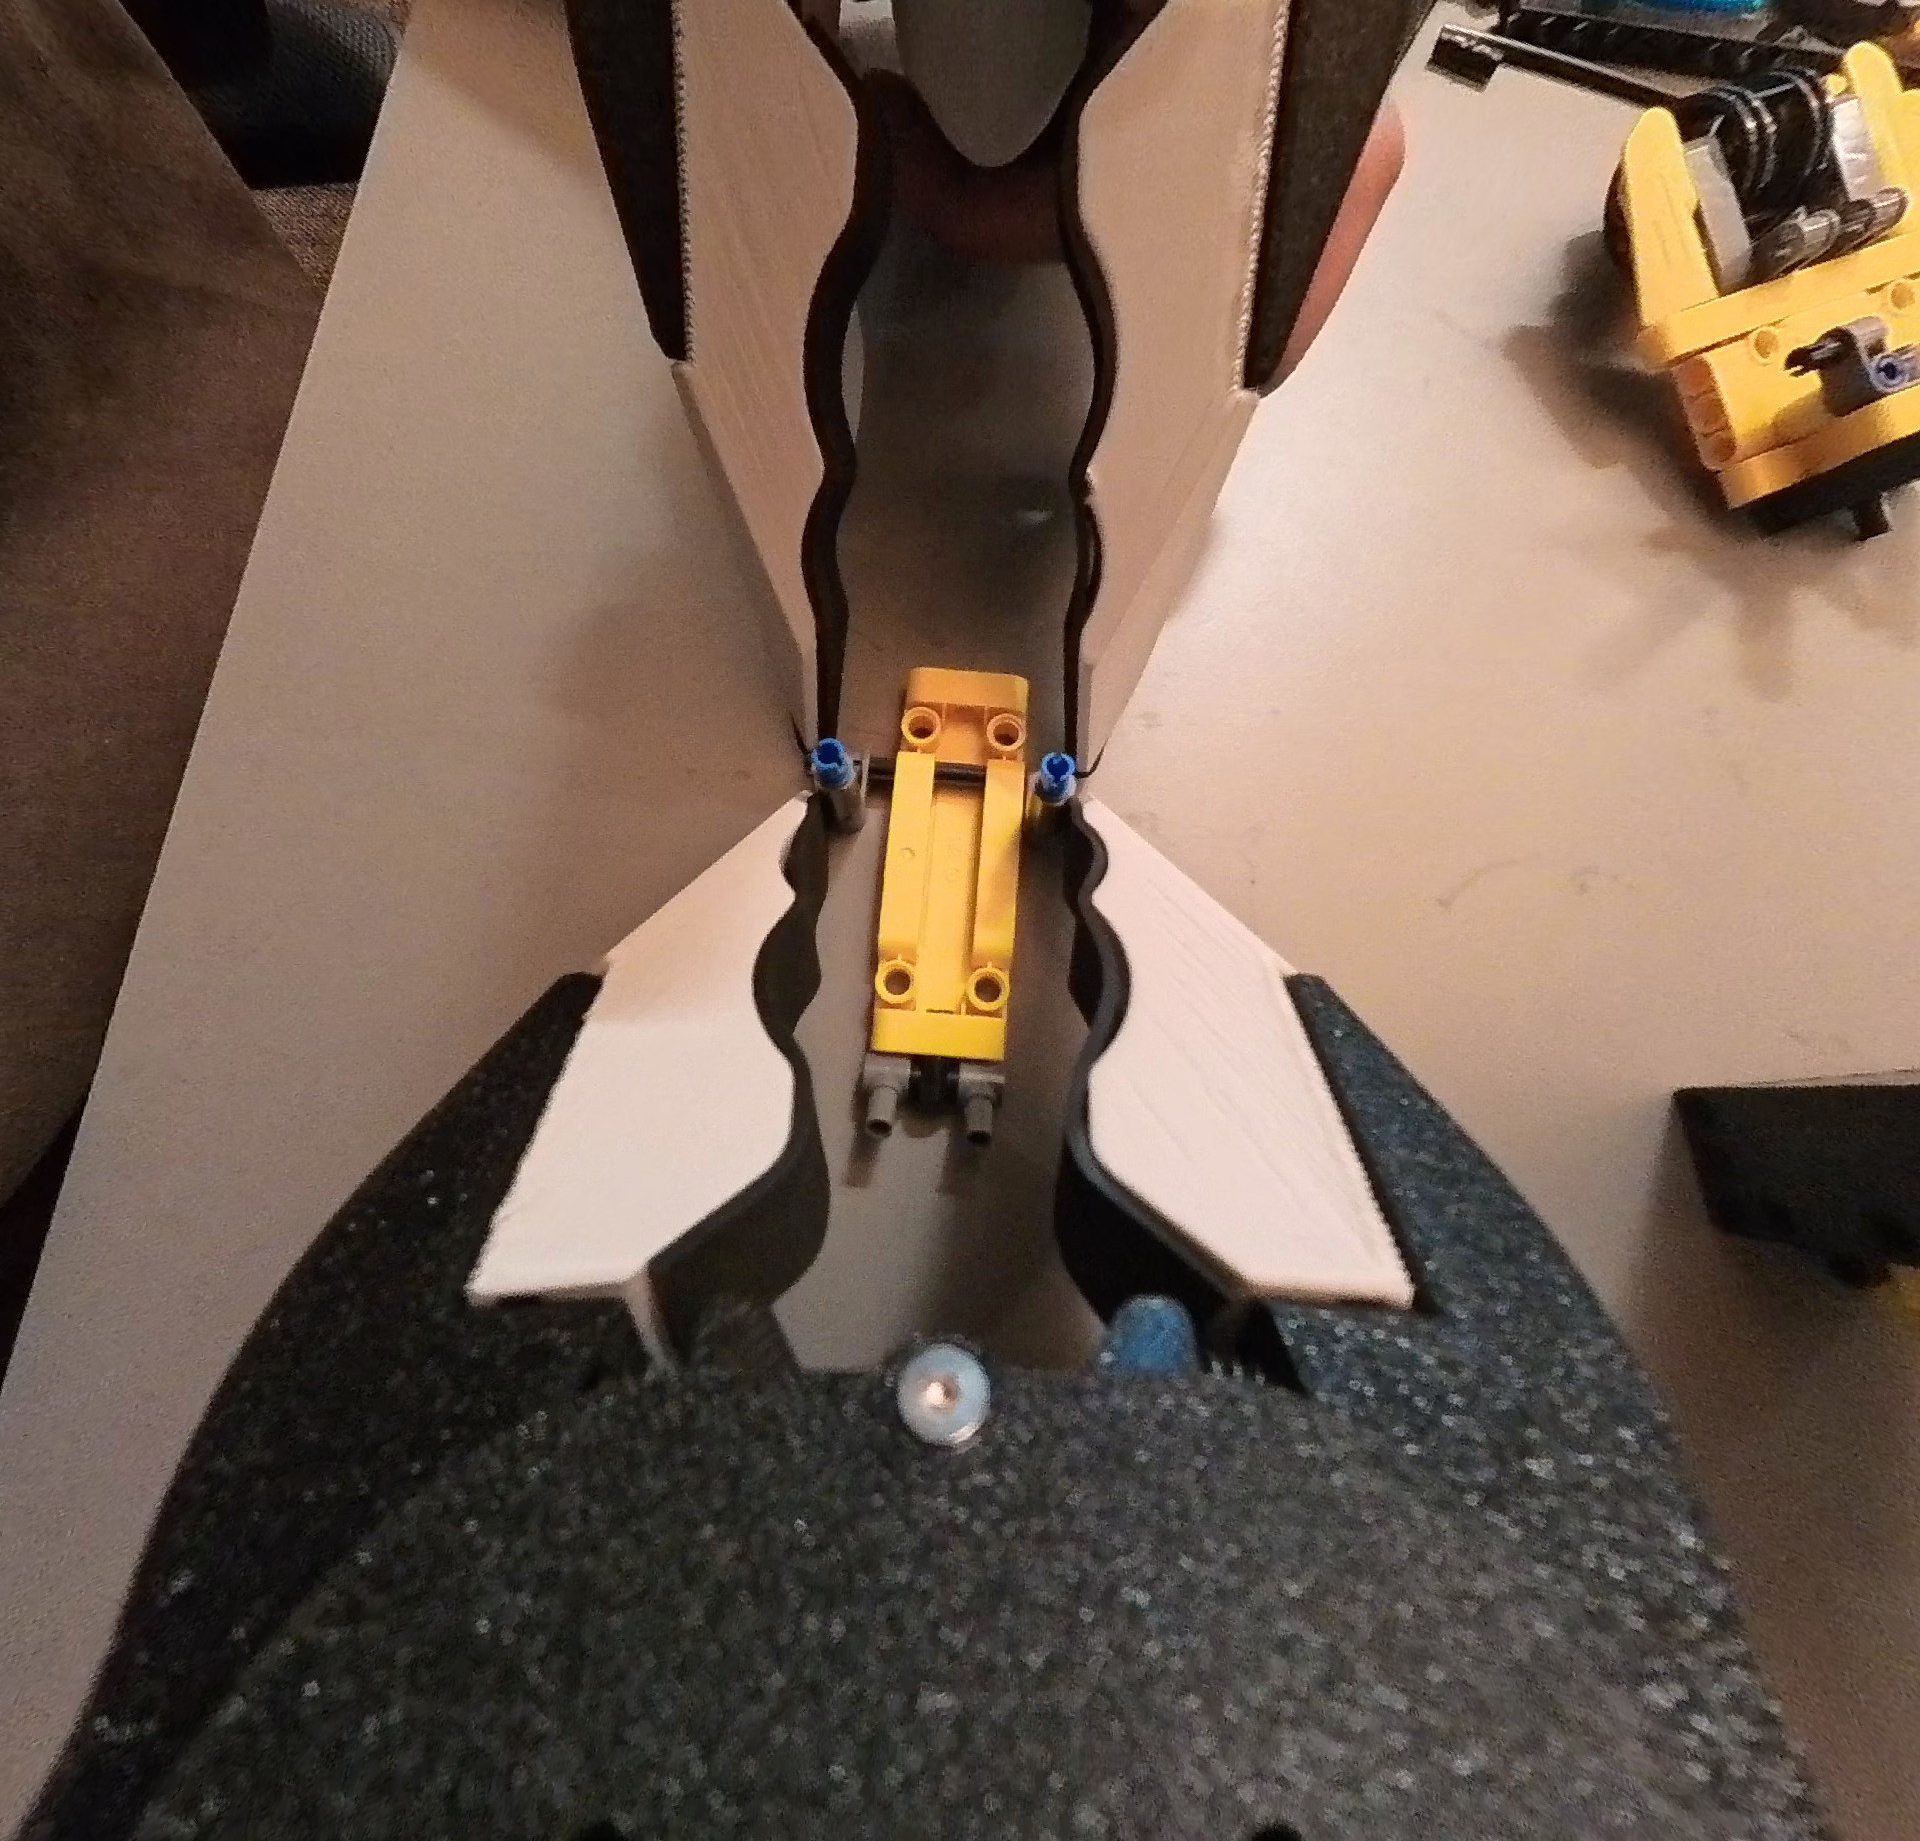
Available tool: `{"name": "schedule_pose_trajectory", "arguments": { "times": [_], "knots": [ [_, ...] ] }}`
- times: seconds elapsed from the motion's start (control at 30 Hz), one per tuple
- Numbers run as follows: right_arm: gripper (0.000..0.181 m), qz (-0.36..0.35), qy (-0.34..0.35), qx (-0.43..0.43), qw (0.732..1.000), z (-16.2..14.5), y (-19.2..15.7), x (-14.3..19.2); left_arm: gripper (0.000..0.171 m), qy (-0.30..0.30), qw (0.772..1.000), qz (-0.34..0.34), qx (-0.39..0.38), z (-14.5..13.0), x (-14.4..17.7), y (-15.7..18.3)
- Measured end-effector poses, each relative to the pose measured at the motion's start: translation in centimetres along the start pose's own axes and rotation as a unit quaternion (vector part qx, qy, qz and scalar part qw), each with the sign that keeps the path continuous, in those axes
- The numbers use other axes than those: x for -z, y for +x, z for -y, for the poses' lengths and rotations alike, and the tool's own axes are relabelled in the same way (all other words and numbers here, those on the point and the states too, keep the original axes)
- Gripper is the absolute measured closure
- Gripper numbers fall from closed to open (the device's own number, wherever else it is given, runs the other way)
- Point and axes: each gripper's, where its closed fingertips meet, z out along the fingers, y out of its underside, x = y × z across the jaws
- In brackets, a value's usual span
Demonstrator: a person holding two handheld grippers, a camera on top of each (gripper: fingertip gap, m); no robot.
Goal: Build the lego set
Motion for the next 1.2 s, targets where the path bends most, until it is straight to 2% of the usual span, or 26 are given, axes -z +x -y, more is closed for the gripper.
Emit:
{"name": "schedule_pose_trajectory", "arguments": {
  "times": [0.13,0.2,0.6,1.2],
  "knots": [
    [0.136,0.000,0.000,0.000,1.000,0.00,0.00,-0.01,0.127,-0.003,1.000,-0.004,0.008,-0.11,0.01,0.19],
    [0.136,0.000,0.000,0.001,1.000,0.00,0.00,-0.01,0.115,-0.002,1.000,-0.023,0.013,-0.09,0.07,0.74],
    [0.136,-0.002,0.000,0.001,1.000,0.01,0.04,-0.05,0.123,-0.005,1.000,0.003,0.013,0.06,-0.23,0.14],
    [0.139,-0.006,-0.001,0.000,1.000,-0.01,0.13,-0.04,0.128,-0.003,1.000,0.005,0.018,0.13,-0.24,-0.07]
  ]
}}
